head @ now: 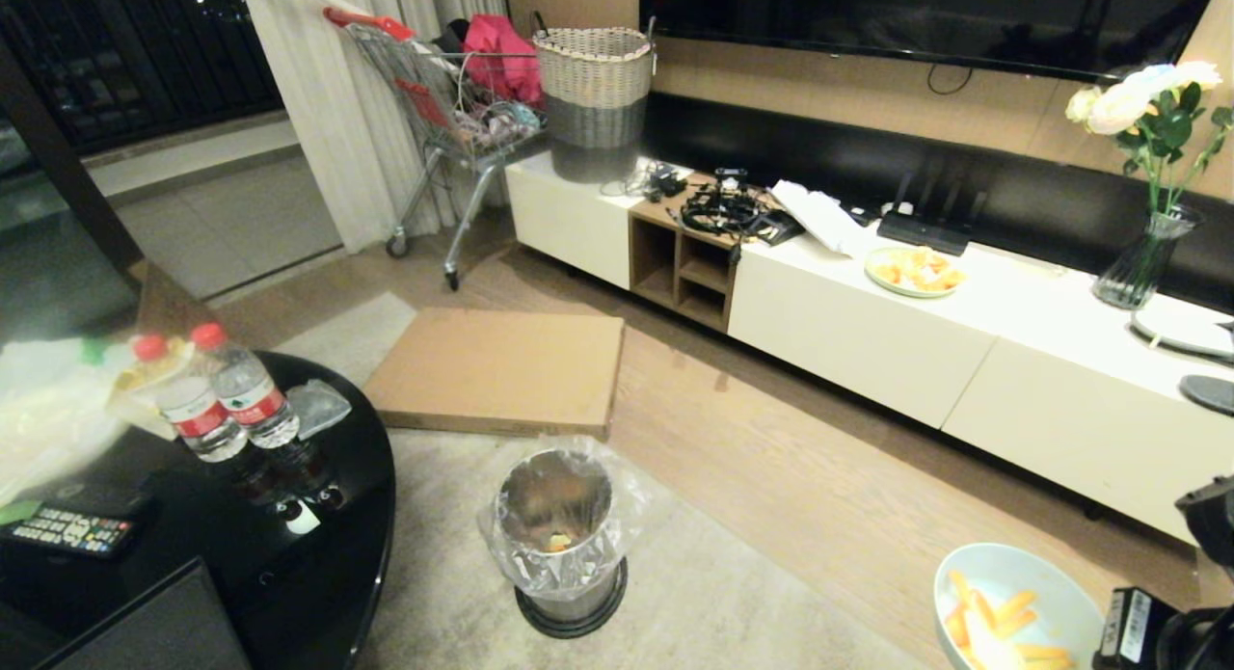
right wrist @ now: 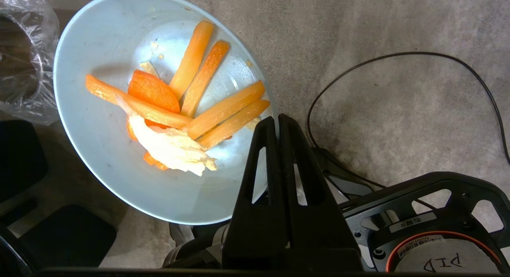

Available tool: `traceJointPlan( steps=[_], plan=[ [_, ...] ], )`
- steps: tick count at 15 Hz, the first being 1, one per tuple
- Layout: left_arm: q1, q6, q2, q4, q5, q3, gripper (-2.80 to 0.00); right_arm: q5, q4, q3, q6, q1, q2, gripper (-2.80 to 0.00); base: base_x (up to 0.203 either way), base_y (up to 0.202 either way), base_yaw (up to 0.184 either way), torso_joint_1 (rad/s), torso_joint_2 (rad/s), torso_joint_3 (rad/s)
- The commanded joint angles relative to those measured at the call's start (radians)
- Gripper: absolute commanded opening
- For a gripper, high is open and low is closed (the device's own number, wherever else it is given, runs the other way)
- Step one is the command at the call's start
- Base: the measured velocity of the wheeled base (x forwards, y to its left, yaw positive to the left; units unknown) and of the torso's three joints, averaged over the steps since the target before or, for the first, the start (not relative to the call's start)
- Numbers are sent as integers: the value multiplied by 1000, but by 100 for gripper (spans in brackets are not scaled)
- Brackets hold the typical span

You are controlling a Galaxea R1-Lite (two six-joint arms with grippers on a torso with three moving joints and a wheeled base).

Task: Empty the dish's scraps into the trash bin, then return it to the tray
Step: Move the bowl over the trash can

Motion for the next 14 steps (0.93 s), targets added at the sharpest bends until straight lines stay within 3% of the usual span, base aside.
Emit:
traceJointPlan(
  steps=[1, 5, 14],
  plan=[
    [0, -1, 0, 0, 0, 0, -280, -1, 2, -2, 4, 5, 2, -280, 0, 0, 0, 0, 0, 0],
    [0, -1, 0, 0, 0, 0, -280, -1, 4, 2, 5, 5, 4, -280, 0, 0, 0, 1, -1, -25],
    [0, -1, 0, 0, 0, 0, -280, -9, 1, -2, 5, 17, 11, -280, 0, 0, 0, 2, 2, -182]
  ],
)
